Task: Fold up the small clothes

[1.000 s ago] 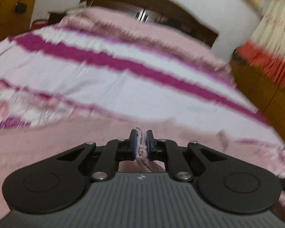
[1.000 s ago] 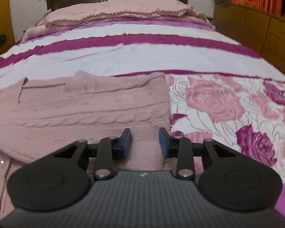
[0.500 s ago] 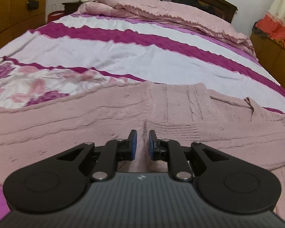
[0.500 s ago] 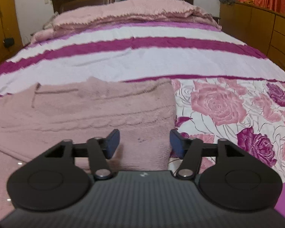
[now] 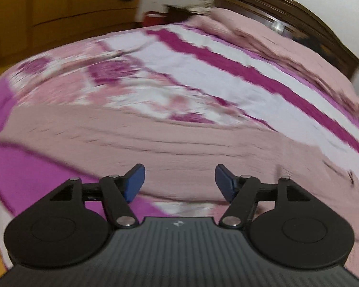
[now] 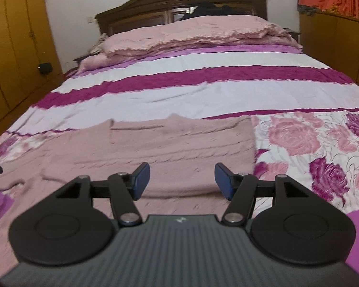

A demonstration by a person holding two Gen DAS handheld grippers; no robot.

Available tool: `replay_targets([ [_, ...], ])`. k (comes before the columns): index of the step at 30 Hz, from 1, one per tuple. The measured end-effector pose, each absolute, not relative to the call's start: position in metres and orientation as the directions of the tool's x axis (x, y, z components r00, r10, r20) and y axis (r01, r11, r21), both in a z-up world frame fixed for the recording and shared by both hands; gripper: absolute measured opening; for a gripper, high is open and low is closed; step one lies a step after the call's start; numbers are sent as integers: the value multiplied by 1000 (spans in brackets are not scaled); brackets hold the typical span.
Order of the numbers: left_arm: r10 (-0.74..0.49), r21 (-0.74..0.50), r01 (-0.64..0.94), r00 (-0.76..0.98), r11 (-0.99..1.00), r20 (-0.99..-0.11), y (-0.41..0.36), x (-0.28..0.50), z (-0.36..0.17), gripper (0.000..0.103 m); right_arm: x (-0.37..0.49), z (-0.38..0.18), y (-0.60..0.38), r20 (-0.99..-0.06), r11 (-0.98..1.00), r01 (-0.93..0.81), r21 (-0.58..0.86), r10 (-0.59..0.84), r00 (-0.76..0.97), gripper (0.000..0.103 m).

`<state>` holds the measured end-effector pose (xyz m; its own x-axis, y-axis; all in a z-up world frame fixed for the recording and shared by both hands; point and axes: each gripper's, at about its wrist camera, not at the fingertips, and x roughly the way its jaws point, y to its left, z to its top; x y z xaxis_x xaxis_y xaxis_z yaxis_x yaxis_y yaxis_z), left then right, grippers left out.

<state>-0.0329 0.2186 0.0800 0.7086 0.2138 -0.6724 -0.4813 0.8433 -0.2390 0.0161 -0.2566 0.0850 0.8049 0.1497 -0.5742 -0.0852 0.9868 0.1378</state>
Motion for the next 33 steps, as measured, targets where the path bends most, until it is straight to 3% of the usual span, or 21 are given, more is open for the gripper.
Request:
replay_targets([
  [5,250,-334,-588,696,737,-673,260,-58,67,74,1,71,-243,-590,989,-86,124,143,795,62],
  [13,221,-416,-630,687,655,-693,281,-55,36,74,-11,50,-239,-637,987,-20,159,118,762,62],
  [24,252,-524,-604,765,600,-593,309,-34,23,75,-12,31,-231,-681,989,25,147,83,728,62],
  [30,217,-533,-577,777,619,-591,321,-18,22,75,-15,27,-227,-674,990,23,138,77,735,62],
  [33,227,-492,-569,774,659,-591,317,-16,27,66,-14,24,-228,-682,989,27,146,81,727,62],
])
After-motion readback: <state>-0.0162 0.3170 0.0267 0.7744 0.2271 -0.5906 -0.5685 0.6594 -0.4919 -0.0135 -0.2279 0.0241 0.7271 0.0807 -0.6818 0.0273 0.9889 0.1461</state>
